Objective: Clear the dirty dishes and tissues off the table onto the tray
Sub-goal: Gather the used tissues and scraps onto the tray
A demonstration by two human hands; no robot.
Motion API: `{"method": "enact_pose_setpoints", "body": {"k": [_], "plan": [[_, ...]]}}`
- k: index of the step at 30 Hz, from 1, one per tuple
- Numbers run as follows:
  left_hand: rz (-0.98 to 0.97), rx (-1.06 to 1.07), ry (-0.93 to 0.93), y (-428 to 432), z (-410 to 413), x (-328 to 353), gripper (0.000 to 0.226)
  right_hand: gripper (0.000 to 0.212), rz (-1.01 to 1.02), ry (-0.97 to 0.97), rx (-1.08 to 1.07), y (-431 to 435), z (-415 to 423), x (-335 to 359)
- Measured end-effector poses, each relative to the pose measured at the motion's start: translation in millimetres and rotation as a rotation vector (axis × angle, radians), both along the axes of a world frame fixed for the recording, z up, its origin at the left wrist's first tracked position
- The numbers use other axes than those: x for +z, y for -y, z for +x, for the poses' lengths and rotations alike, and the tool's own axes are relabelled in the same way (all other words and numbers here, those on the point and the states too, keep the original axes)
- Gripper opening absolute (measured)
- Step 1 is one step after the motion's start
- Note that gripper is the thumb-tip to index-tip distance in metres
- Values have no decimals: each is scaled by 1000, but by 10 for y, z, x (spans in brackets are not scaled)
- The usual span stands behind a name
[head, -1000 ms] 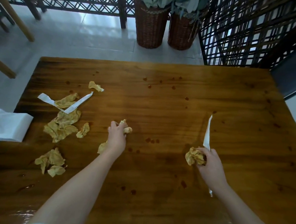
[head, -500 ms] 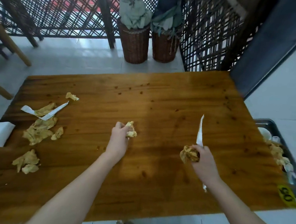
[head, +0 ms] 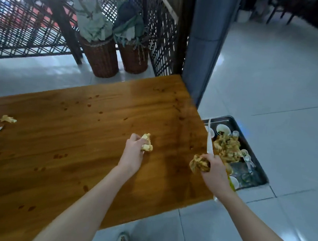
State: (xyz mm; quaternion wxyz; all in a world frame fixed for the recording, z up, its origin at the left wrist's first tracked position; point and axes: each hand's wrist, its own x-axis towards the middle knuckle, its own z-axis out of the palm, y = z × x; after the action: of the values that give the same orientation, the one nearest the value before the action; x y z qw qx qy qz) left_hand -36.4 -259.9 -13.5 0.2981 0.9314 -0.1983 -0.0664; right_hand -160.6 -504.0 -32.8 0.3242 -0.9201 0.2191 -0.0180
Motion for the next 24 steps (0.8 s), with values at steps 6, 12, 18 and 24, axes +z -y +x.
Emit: {"method": "enact_pose_setpoints", "body": {"k": [6, 12, 18, 24], "plan": [[7, -131, 67, 852, 17, 41, 34, 37, 30, -25, -96, 601, -209, -36], [-20, -215, 41, 1717, 220, -75, 37, 35, 26, -27, -197, 1211, -248, -133], [-26, -275, -54, 2644, 552, -206, 21, 43, -9, -79, -300, 1911, -140, -210], [-35, -380, -27, 3334, 667, -264, 37, 46, 30, -108, -363, 2411, 65, -284]]}}
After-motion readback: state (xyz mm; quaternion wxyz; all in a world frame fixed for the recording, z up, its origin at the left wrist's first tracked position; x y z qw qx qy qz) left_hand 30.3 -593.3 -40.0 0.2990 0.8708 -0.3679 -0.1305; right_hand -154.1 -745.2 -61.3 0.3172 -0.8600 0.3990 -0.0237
